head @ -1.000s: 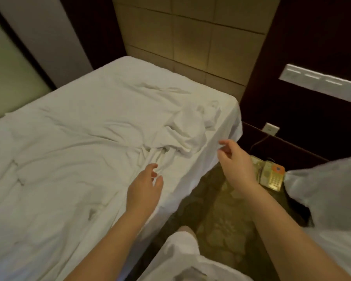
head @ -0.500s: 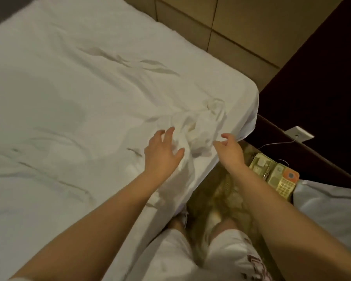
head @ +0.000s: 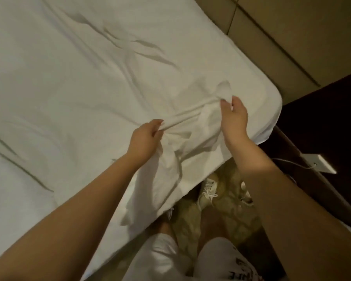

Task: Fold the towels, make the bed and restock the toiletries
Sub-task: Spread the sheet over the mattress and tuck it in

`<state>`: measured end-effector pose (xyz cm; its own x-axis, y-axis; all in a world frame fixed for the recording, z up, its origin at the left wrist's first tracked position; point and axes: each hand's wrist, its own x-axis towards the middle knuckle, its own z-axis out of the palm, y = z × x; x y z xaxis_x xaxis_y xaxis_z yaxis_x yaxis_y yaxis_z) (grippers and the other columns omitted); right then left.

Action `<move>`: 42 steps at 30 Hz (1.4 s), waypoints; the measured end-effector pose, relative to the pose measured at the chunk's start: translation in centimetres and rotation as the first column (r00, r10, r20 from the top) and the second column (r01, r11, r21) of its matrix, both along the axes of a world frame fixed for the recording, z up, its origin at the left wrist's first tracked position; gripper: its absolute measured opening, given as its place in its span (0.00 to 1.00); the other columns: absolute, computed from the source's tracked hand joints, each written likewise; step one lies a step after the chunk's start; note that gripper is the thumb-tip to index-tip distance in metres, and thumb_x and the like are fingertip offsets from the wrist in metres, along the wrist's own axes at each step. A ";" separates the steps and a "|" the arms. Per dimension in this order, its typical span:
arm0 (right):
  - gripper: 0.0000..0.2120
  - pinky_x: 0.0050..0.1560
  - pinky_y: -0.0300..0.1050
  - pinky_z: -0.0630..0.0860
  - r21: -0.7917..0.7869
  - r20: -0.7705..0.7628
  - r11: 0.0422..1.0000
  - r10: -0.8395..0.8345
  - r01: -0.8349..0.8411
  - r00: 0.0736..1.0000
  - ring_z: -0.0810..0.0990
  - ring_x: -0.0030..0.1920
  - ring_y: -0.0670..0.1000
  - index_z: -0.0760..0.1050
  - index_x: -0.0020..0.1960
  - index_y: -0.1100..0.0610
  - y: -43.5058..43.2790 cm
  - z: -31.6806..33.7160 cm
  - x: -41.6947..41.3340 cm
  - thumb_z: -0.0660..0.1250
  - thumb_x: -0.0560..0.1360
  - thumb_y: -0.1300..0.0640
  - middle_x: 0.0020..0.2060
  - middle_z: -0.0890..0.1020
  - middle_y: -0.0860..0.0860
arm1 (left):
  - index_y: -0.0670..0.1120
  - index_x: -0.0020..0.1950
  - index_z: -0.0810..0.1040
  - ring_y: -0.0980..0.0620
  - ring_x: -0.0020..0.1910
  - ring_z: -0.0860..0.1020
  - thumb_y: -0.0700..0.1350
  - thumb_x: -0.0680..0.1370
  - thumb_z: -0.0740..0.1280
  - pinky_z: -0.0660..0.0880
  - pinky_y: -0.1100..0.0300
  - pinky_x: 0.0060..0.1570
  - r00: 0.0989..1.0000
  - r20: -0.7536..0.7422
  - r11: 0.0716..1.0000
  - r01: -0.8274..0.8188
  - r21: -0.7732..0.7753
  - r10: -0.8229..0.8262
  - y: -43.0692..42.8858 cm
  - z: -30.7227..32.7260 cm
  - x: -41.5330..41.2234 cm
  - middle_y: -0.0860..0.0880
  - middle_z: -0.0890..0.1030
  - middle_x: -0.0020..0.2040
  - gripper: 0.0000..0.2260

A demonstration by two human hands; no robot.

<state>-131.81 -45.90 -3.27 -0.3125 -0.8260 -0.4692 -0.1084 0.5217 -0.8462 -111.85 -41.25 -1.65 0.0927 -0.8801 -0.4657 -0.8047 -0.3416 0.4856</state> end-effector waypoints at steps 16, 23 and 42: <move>0.43 0.68 0.56 0.65 0.407 -0.206 0.913 0.100 -0.008 0.973 0.63 0.70 0.60 0.51 0.77 0.52 -0.6 -6.0 -6.9 0.73 0.70 0.50 0.74 0.58 0.54 | 0.44 0.70 0.65 0.37 0.61 0.71 0.50 0.80 0.59 0.70 0.48 0.56 0.971 0.146 0.964 0.158 0.212 -0.191 -5.0 -3.2 -8.5 0.39 0.69 0.65 0.20; 0.23 0.65 0.52 0.71 0.317 0.125 0.915 -0.301 0.250 0.945 0.73 0.64 0.57 0.65 0.71 0.60 -0.1 -6.0 -9.2 0.63 0.79 0.54 0.66 0.73 0.56 | 0.42 0.66 0.70 0.41 0.60 0.71 0.50 0.79 0.61 0.69 0.49 0.58 0.987 0.060 0.989 0.147 0.033 -0.149 -6.3 -3.5 -9.5 0.41 0.71 0.63 0.18; 0.19 0.64 0.53 0.73 0.119 0.625 0.979 0.057 -0.168 0.778 0.77 0.61 0.56 0.71 0.65 0.63 4.8 0.9 -11.2 0.63 0.74 0.65 0.62 0.77 0.60 | 0.55 0.76 0.54 0.60 0.68 0.62 0.50 0.77 0.66 0.64 0.63 0.64 0.723 -0.629 0.917 0.397 0.038 -0.286 -5.8 0.1 -17.8 0.54 0.61 0.75 0.31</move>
<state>-143.05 -41.14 -2.36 0.1793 -0.7334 -0.6557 0.3399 0.6717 -0.6583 -129.66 -47.06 -1.55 -0.5456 -0.7046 -0.4537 -0.4424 -0.2177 0.8700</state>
